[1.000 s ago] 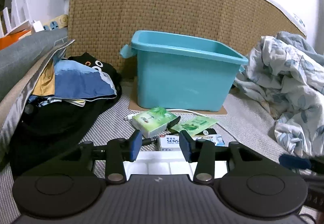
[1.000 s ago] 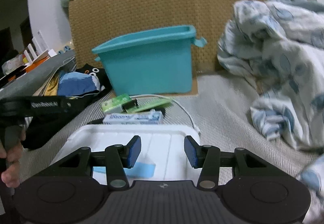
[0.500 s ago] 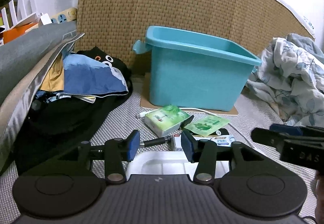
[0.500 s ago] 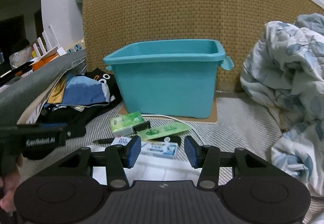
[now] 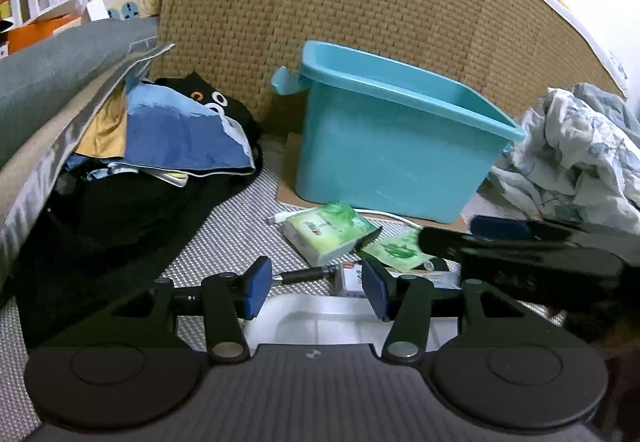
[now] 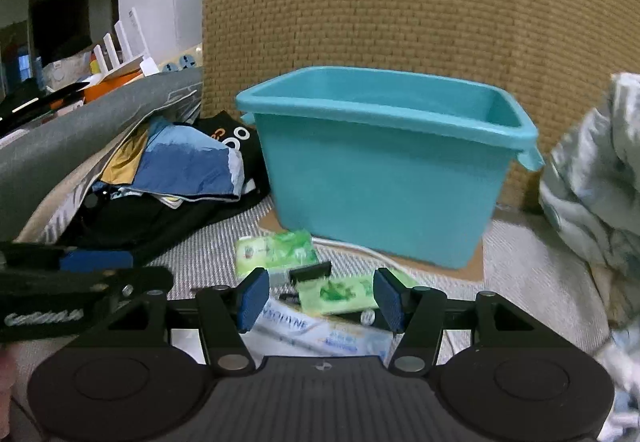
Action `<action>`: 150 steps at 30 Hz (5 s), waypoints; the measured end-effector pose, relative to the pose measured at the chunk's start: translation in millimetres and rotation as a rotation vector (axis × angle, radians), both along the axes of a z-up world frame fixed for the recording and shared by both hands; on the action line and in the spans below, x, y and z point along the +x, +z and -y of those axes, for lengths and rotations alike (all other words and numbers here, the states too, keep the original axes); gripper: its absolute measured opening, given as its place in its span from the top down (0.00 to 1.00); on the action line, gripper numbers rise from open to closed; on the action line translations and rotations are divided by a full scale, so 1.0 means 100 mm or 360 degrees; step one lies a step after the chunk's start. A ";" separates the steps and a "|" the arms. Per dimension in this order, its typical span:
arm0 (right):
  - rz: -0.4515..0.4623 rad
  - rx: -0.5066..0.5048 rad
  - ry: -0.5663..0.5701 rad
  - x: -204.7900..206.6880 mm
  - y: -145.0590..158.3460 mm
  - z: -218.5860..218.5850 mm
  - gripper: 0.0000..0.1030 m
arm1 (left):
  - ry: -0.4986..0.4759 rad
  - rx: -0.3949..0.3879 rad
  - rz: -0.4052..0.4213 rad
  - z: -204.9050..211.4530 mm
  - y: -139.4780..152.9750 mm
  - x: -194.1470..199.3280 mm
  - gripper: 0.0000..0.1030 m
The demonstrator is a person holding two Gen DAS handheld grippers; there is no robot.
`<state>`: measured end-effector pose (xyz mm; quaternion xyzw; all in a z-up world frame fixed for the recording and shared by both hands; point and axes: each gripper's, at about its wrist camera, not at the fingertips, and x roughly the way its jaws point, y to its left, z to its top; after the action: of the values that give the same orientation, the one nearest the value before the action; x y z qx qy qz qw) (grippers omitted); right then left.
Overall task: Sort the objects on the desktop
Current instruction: 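Reach the right gripper forward to the green tissue pack, then close the right gripper on the flat green tissue pack, then lift the green pack with the right gripper and carry it over the teal bin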
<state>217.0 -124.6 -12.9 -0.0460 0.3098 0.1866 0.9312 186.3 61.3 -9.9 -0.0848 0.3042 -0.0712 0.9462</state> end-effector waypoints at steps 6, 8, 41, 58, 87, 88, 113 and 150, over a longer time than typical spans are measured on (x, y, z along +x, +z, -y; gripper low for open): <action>-0.0028 -0.0071 0.0044 0.21 -0.11 -0.09 0.35 | -0.0022 0.0006 -0.0005 0.04 -0.01 0.02 0.48; -0.0041 -0.0093 0.0086 0.26 -0.14 -0.14 0.34 | -0.0022 0.0007 -0.0007 0.04 -0.01 0.02 0.48; -0.0140 -0.0226 0.0272 0.78 -0.53 -0.37 0.31 | -0.0085 0.0171 -0.0110 0.18 -0.15 0.08 0.41; -0.0217 -0.0248 0.0357 0.85 -0.62 -0.41 0.57 | -0.0083 0.0109 -0.0125 0.15 -0.14 0.08 0.38; -0.0134 -0.0368 0.0264 0.56 -0.14 -0.32 0.57 | -0.0144 0.0136 -0.0111 0.27 -0.16 0.07 0.38; -0.0131 -0.0372 0.0259 0.54 -0.12 -0.32 0.57 | -0.0148 0.0141 -0.0111 0.28 -0.17 0.07 0.38; 0.0259 -0.0172 -0.0018 0.69 1.12 -0.11 0.57 | -0.0156 0.0125 -0.0108 0.28 -0.18 0.06 0.38; 0.0058 -0.0020 -0.0531 1.40 0.53 0.14 0.57 | -0.0135 0.0075 -0.0122 0.24 -0.18 0.06 0.38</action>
<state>356.8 -138.2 39.8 -0.0032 0.2974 0.0266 0.9544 192.0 37.0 -27.6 -0.0521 0.3451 -0.1008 0.9317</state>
